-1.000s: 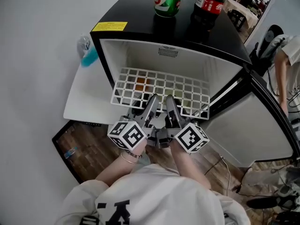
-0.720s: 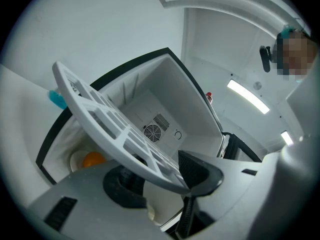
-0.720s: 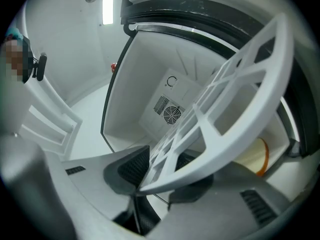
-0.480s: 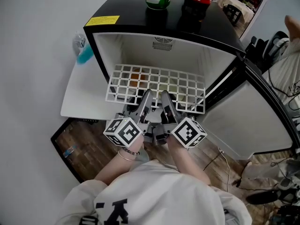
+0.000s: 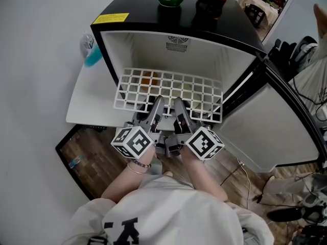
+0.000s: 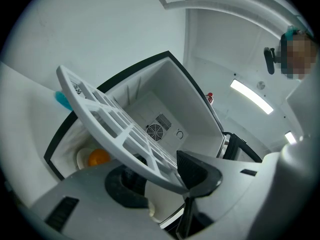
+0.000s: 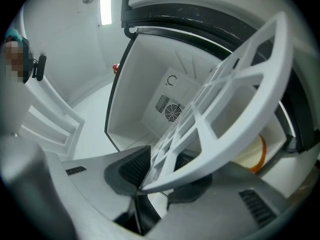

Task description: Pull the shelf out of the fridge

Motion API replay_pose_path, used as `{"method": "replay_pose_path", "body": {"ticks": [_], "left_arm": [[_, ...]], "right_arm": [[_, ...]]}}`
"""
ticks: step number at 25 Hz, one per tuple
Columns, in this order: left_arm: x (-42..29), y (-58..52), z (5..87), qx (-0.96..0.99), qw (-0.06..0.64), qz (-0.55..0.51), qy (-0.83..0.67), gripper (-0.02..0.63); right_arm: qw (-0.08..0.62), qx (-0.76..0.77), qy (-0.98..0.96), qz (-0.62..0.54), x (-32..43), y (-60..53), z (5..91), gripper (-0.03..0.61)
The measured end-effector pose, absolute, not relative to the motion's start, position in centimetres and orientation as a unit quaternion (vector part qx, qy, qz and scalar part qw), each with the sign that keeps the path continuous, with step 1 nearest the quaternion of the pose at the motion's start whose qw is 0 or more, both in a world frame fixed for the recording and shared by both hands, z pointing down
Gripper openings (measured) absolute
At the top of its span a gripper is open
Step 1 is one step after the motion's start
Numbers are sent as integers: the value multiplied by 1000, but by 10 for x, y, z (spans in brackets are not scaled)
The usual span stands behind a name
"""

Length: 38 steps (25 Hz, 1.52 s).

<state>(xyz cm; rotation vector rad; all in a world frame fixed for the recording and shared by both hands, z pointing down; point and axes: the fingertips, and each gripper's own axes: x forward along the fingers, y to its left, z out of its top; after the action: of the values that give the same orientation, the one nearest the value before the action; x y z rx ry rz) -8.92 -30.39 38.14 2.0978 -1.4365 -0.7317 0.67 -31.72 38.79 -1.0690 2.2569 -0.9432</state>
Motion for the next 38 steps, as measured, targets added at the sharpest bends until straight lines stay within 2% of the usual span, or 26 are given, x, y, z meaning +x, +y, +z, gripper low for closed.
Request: {"method": "replay_pose_path", "body": {"ticks": [38], "left_arm": [[-87, -275, 382, 783, 264, -249, -506, 169]], "right_arm": [[231, -422, 811, -333, 8, -287, 387, 126]]}}
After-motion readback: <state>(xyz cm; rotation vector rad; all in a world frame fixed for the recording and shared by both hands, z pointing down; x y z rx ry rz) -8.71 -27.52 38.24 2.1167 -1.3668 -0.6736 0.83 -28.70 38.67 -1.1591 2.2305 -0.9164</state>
